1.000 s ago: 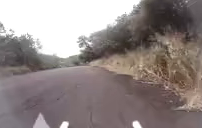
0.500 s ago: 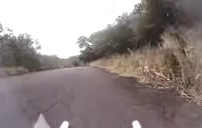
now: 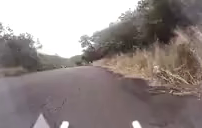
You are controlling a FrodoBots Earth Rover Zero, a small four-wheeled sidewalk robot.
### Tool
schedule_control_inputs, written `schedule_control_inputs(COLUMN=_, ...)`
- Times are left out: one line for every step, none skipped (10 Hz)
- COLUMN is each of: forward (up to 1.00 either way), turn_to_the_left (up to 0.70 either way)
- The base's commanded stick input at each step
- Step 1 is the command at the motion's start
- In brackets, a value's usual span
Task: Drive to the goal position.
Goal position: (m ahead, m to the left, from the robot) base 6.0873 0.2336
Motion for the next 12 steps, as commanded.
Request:
schedule_control_inputs(forward=1.00, turn_to_the_left=0.00)
schedule_control_inputs(forward=1.00, turn_to_the_left=0.00)
schedule_control_inputs(forward=1.00, turn_to_the_left=0.00)
schedule_control_inputs(forward=1.00, turn_to_the_left=0.00)
schedule_control_inputs(forward=1.00, turn_to_the_left=0.00)
schedule_control_inputs(forward=1.00, turn_to_the_left=0.00)
schedule_control_inputs(forward=1.00, turn_to_the_left=0.00)
schedule_control_inputs(forward=1.00, turn_to_the_left=0.00)
schedule_control_inputs(forward=1.00, turn_to_the_left=0.00)
schedule_control_inputs(forward=1.00, turn_to_the_left=0.00)
schedule_control_inputs(forward=1.00, turn_to_the_left=0.00)
schedule_control_inputs(forward=1.00, turn_to_the_left=0.00)
